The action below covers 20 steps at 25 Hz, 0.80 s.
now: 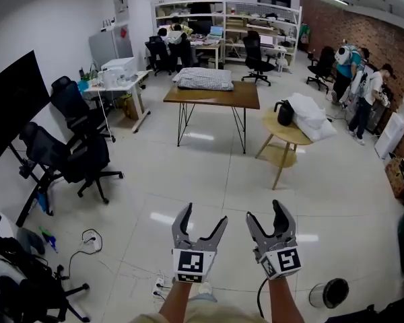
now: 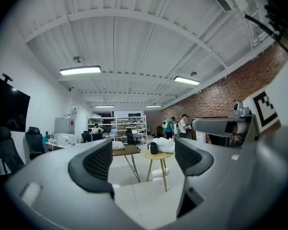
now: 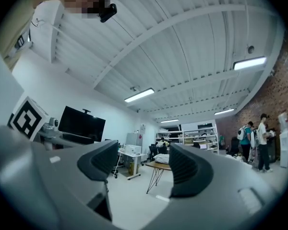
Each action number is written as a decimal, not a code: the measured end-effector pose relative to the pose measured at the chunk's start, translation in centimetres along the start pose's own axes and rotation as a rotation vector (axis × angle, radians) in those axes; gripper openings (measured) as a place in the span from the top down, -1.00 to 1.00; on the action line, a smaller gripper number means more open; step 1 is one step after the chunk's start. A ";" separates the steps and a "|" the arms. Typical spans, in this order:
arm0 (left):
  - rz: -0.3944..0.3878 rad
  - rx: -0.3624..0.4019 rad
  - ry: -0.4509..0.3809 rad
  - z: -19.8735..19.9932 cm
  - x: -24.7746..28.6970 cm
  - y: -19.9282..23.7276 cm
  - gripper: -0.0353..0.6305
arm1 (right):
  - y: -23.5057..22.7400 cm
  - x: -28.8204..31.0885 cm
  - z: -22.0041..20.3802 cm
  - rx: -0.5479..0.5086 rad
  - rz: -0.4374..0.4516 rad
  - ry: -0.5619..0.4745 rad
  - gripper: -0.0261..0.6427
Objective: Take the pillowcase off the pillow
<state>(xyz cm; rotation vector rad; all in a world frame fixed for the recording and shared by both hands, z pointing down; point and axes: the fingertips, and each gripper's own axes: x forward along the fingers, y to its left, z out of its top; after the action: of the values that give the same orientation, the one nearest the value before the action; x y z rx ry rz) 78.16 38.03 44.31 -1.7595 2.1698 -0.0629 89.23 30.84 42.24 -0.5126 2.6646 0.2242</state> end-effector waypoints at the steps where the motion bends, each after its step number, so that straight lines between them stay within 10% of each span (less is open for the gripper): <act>1: 0.004 0.000 -0.004 -0.8 1.4 1.8 -0.28 | -0.5 2.1 -1.3 0.008 -0.010 0.002 -0.04; 12: -0.033 -0.146 -0.004 -7.8 15.2 12.9 -0.28 | -6.7 18.8 -9.2 0.021 -0.015 0.010 -0.04; 20: 0.056 -0.138 0.015 -14.3 28.6 13.0 -0.28 | -23.3 24.0 -16.4 0.021 -0.092 0.010 -0.22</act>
<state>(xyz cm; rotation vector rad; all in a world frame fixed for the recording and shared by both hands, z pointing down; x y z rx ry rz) 56.89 11.04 47.76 -1.7739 2.2820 0.0900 71.94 -2.00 44.92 -0.6298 2.6427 0.1671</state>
